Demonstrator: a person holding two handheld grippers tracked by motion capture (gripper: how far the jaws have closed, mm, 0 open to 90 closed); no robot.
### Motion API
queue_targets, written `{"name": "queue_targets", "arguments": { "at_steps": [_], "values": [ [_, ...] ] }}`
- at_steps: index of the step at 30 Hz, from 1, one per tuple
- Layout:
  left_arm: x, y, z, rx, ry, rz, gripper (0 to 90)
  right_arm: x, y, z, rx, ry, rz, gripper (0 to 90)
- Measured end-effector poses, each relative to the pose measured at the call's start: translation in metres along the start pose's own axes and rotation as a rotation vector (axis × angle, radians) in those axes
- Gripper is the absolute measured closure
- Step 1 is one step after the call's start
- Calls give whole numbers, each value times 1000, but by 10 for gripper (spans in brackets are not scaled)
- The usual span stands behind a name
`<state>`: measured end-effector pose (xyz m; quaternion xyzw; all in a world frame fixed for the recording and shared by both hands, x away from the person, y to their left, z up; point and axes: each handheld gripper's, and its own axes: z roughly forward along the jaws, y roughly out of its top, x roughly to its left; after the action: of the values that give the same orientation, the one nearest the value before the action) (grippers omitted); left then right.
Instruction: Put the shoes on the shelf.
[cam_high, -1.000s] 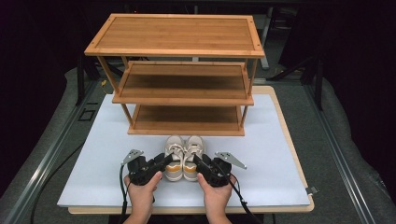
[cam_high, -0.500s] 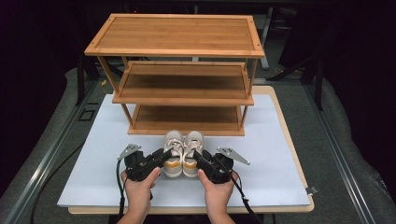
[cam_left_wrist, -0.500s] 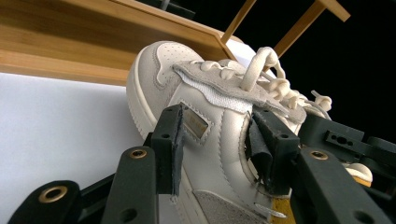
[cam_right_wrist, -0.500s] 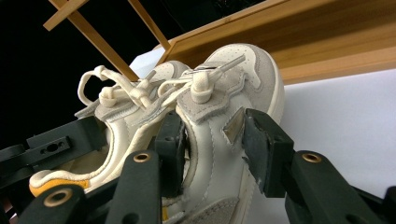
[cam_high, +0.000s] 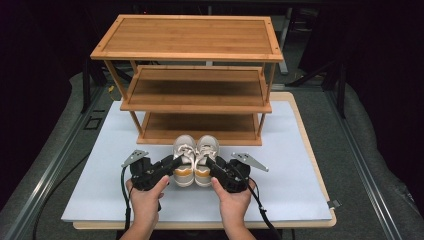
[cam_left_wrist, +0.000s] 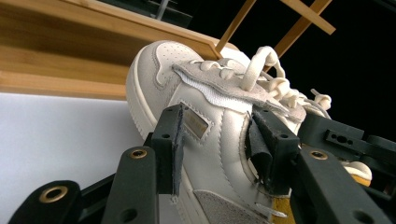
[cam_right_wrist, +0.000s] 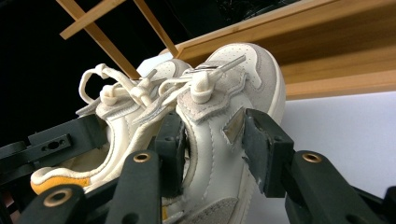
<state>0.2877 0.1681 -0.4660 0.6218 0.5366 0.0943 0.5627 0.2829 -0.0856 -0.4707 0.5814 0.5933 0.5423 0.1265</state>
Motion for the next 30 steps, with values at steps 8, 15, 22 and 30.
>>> {"name": "queue_targets", "arguments": {
  "at_steps": [8,15,22,30],
  "values": [
    [-6,14,-6,0,-6,3,574,7,12,-4,-10,19,-5,594],
    [-10,26,-12,-4,-11,1,574,15,24,-8,-18,28,-13,593],
    [-14,33,-16,-11,-21,2,575,20,32,-13,-21,29,-19,594],
    [-23,44,-23,-29,-30,27,576,28,42,-21,-38,25,-44,593]
  ]
}}
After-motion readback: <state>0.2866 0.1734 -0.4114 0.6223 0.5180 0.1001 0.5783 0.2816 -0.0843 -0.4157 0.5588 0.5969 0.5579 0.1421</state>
